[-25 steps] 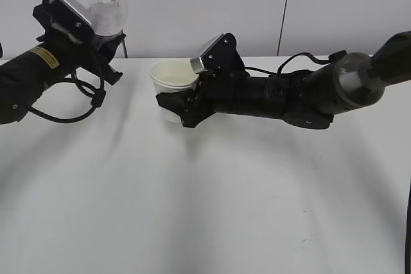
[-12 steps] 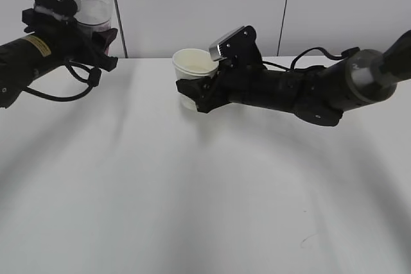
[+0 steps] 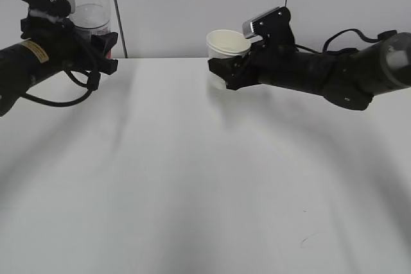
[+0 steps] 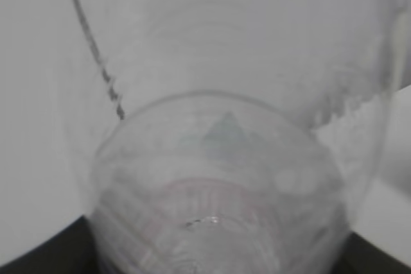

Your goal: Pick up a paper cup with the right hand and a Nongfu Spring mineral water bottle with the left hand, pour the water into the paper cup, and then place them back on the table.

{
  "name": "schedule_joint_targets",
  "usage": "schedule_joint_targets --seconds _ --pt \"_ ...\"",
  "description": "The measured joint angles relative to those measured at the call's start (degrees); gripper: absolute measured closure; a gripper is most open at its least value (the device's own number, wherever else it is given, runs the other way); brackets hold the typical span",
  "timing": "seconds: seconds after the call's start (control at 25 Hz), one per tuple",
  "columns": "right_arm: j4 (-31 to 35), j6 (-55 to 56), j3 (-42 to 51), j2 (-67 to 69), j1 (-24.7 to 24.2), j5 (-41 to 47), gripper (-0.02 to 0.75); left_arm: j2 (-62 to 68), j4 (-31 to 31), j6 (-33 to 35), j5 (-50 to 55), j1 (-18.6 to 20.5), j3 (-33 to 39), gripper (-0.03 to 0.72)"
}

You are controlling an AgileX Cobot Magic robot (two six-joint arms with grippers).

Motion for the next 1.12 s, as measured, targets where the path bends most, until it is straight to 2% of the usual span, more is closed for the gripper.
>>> schedule_joint_targets --seconds 0.24,0.52,0.84,1.12 --pt "-0.75 1.95 0.00 -0.09 -5.38 0.89 0.246 0.00 -0.06 -0.05 -5.60 -0.19 5.02 0.291" --pt "-1.08 2.03 0.00 -0.09 -9.18 0.89 0.246 0.00 -0.25 -0.05 -7.03 -0.19 5.62 0.291" --pt "-1.24 1.08 0.00 2.55 -10.73 0.76 0.246 0.05 -0.37 -0.05 -9.51 -0.19 5.66 0.291" --pt "1.30 -2.65 0.00 5.18 -10.82 -2.14 0.246 0.45 -0.39 -0.05 -9.50 -0.19 5.66 0.291"
